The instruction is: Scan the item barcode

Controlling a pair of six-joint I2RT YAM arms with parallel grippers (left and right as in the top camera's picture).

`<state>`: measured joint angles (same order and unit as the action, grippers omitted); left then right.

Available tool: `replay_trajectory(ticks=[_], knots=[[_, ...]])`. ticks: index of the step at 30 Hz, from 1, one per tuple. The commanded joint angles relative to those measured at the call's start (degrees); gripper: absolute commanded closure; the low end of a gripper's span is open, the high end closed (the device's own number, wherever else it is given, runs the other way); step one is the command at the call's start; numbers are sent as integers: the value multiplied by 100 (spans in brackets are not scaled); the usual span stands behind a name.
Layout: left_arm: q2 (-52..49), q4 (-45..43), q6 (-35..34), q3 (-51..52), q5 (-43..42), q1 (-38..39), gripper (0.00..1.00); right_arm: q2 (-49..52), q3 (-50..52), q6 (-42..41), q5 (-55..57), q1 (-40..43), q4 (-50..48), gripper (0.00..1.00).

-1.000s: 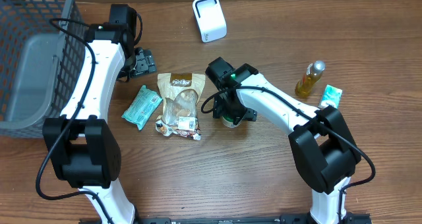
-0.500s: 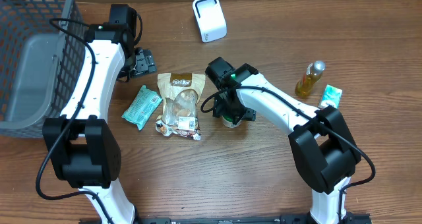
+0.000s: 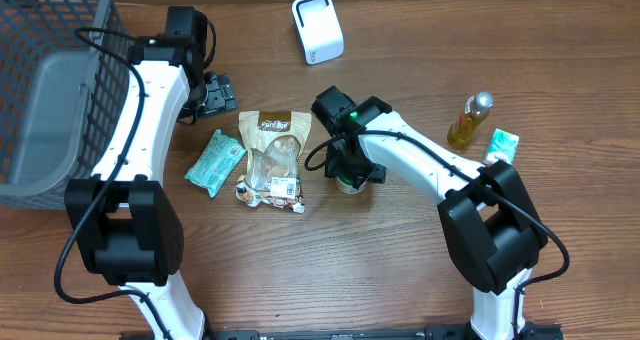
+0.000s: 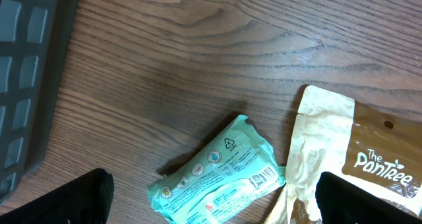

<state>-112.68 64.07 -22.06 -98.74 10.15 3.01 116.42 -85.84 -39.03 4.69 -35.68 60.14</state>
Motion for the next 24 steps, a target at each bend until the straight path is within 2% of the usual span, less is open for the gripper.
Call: replay_trajectory(ticks=[1,7,18,24], knots=[[-44,-2,87,-109,76,7,0,35,35,-44,39,-26,-11,30],[-44,-2,87,-109,76,7,0,74,35,-44,39,-26,-9,30],[-44,-2,87,-109,76,7,0,70,-11,-42,-17,63,188,44],[-44,-2,87,-109,76,7,0,70,-356,7,-767,387,632,51]])
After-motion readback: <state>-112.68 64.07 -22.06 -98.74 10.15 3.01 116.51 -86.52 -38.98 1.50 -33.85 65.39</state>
